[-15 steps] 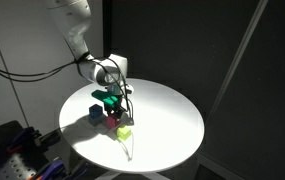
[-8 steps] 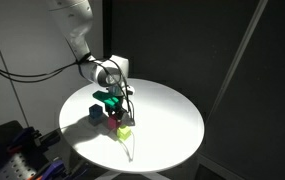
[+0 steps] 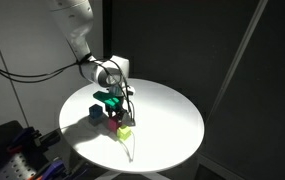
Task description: Put the pink block on the table
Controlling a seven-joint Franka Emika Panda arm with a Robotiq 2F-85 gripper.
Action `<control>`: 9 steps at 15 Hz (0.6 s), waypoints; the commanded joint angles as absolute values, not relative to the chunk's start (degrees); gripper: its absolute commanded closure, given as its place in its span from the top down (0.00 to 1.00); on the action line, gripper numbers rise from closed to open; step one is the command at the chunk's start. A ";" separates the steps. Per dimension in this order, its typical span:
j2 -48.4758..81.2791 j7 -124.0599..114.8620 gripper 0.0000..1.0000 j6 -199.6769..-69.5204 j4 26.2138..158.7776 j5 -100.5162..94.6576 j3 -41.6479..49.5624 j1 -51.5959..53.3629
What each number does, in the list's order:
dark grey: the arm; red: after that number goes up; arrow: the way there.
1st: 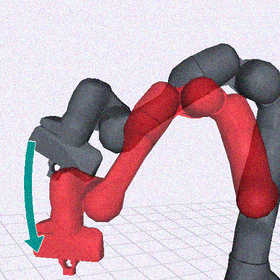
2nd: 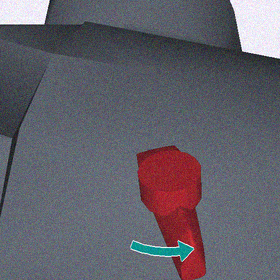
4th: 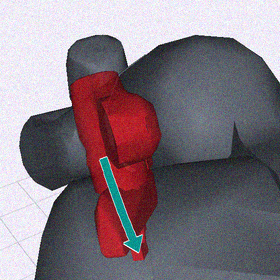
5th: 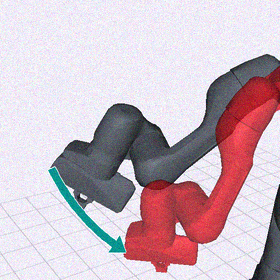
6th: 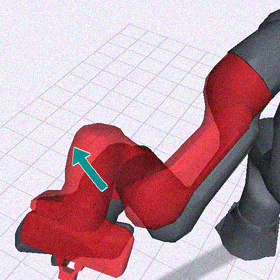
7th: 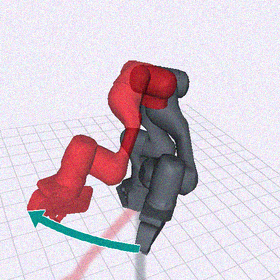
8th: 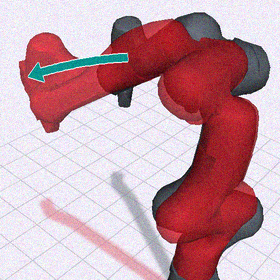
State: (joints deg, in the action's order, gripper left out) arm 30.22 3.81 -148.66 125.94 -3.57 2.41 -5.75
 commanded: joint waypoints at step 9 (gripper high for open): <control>29.48 5.63 1.00 -145.92 125.54 -1.19 1.37 -6.50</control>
